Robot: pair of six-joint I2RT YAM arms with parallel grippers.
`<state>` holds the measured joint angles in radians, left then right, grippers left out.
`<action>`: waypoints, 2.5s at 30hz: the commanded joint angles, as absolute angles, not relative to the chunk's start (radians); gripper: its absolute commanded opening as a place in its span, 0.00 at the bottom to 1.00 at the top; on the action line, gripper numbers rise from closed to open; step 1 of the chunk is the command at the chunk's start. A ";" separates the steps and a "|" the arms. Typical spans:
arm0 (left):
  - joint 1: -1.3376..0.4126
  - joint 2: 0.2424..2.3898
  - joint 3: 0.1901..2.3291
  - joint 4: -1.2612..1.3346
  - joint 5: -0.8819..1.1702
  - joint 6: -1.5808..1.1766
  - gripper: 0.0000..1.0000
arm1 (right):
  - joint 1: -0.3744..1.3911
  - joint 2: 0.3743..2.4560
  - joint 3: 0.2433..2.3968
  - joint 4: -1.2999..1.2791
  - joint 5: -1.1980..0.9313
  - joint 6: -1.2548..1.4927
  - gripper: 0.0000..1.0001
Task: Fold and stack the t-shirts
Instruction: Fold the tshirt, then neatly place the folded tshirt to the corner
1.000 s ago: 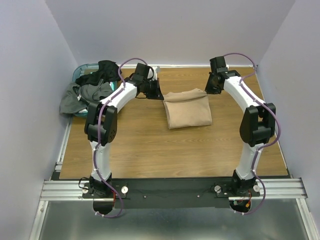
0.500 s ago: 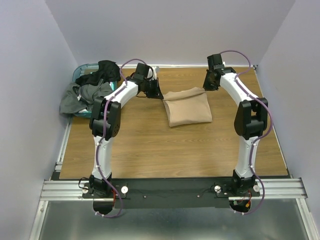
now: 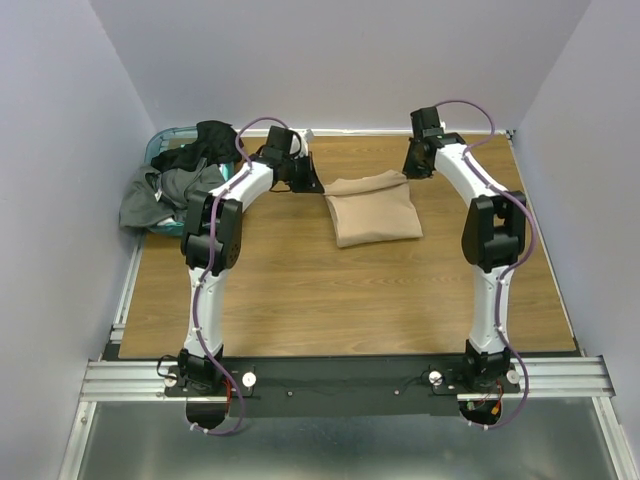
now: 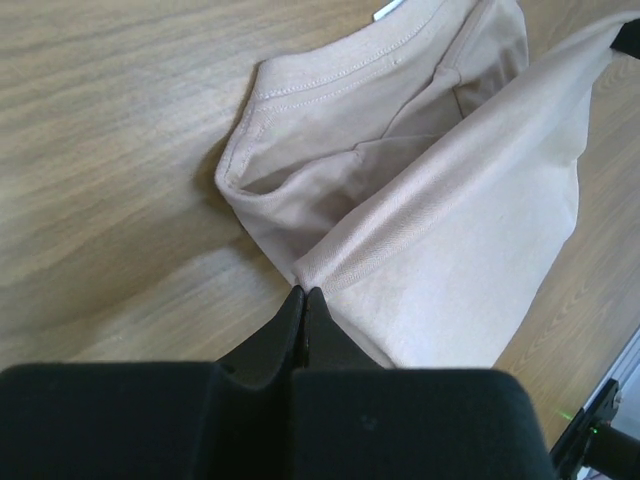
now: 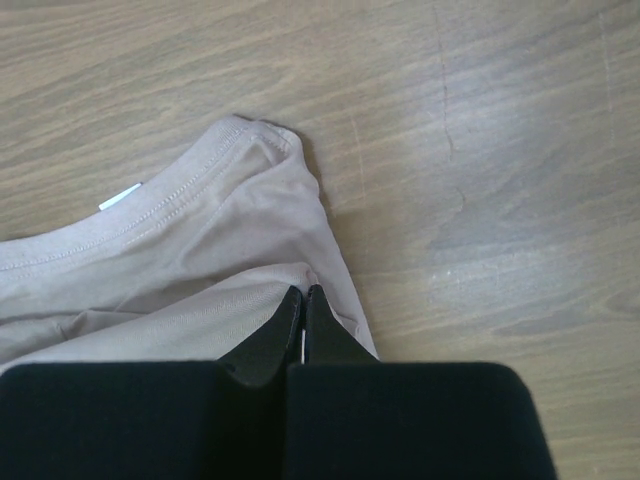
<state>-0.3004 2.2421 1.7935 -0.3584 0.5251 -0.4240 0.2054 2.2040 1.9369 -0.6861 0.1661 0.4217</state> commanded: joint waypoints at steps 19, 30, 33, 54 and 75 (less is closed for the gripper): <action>-0.310 2.163 1.663 -0.183 0.589 -0.445 0.68 | 0.111 2.087 1.814 -0.611 -0.037 0.336 0.92; -0.373 2.175 1.626 -0.150 0.575 -0.489 0.77 | 0.049 1.904 1.526 -0.500 -0.227 0.305 0.92; -0.373 2.186 1.632 -0.201 0.493 -0.486 0.77 | 0.048 1.856 1.461 -0.476 -0.265 0.296 0.92; -0.393 2.272 1.631 -0.129 0.540 -0.518 0.71 | -0.037 1.953 1.411 -0.410 -0.563 0.219 0.92; -0.400 2.298 1.549 -0.130 0.541 -0.486 0.00 | -0.084 2.186 1.485 -0.373 -0.802 0.184 0.90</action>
<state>-0.3946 2.2768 1.5951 -0.0753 0.5442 -0.5209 -0.0845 2.1220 1.4601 -0.3836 -0.7692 0.2077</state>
